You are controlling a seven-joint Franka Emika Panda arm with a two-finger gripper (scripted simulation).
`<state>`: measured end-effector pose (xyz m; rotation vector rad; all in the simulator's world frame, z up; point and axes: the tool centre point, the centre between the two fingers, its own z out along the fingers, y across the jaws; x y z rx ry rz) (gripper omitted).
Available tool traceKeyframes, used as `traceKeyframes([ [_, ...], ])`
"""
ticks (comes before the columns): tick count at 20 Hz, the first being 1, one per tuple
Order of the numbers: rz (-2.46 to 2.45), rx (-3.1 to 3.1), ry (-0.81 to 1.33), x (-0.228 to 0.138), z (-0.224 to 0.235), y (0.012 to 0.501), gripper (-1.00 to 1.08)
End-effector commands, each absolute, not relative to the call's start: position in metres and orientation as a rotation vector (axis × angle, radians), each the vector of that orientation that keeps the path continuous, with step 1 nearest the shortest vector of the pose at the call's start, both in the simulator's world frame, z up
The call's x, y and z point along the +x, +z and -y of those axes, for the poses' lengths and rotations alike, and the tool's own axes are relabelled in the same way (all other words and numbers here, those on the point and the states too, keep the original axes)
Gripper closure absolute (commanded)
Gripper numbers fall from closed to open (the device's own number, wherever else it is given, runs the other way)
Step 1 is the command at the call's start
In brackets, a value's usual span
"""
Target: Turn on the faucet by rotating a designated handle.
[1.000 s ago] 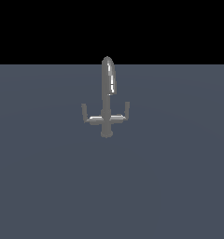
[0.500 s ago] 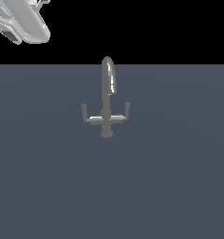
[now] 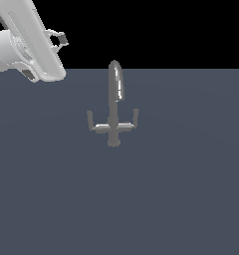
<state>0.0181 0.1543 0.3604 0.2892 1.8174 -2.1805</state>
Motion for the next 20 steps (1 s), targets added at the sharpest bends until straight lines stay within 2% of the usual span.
traceKeyframes([
  [1, -1.857, 0.191, -2.251, 0.026, -0.151, 0.34, 1.08],
  [11, -2.02, -0.232, -2.482, 0.051, -0.137, 0.258, 1.08],
  [20, -2.167, -0.661, -2.605, 0.063, -0.123, 0.188, 1.08],
])
